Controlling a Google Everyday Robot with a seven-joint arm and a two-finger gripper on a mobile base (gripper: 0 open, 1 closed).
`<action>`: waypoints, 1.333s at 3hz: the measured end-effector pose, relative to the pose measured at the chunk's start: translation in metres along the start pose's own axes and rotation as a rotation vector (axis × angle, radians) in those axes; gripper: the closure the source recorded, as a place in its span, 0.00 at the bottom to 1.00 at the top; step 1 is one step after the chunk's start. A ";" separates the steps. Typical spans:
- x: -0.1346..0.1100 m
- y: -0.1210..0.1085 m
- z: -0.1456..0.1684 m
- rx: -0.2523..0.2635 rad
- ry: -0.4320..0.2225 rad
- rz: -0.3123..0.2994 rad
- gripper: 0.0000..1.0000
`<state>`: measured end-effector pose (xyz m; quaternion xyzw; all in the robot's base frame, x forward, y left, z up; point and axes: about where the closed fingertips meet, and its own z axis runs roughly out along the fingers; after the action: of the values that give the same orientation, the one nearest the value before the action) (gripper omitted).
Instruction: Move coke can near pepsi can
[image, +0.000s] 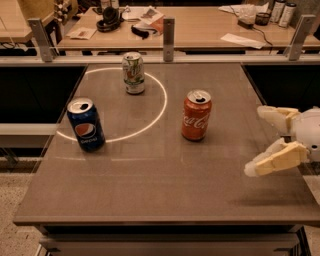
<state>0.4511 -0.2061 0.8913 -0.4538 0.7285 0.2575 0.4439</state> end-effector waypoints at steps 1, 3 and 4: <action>0.005 -0.007 0.017 0.010 -0.086 -0.008 0.00; 0.012 -0.021 0.026 0.075 -0.110 -0.049 0.00; 0.012 -0.021 0.026 0.079 -0.110 -0.051 0.00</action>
Offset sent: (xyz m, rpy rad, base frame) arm 0.0280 0.0043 -0.0338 0.0656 -0.1226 -0.0356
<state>0.4786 -0.2007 0.8694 -0.4396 0.7008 0.2418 0.5071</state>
